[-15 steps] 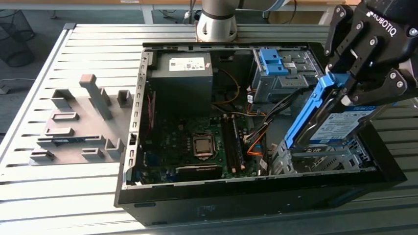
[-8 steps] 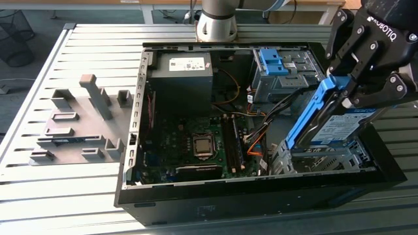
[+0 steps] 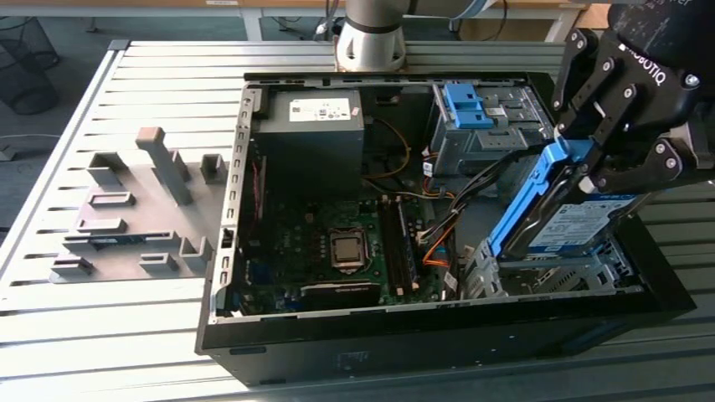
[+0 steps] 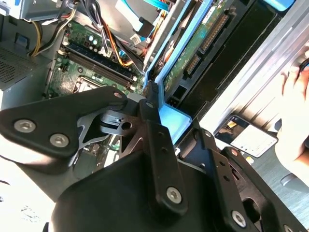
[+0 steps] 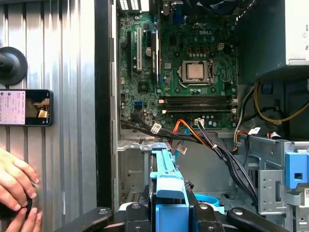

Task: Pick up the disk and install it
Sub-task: 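Insert the disk into the insertion slot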

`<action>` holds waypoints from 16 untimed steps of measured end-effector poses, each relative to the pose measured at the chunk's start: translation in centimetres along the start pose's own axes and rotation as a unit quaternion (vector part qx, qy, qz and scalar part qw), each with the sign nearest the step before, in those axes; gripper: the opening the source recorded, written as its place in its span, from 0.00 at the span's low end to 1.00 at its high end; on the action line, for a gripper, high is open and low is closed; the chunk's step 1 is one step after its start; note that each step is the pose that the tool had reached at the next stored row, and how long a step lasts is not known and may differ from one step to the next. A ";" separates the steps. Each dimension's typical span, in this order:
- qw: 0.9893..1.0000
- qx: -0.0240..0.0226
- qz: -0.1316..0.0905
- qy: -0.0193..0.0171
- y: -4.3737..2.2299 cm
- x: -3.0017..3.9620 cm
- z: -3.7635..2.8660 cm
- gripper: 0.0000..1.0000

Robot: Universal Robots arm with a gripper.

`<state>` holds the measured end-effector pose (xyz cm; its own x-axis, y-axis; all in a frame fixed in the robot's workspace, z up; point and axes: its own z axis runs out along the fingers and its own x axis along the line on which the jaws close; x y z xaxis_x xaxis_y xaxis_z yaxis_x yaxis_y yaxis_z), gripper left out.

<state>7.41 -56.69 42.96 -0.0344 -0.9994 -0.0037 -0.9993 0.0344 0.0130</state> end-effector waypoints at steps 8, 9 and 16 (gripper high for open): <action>1.000 0.000 0.000 0.000 0.00 0.00 0.34 0.38; 1.000 0.000 0.000 0.000 -0.01 0.00 0.52 0.38; 1.000 0.000 0.000 0.000 -0.03 0.01 1.79 0.44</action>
<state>7.41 -56.69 41.17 -0.0344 -0.9994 -0.0031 -0.9993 0.0344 0.0133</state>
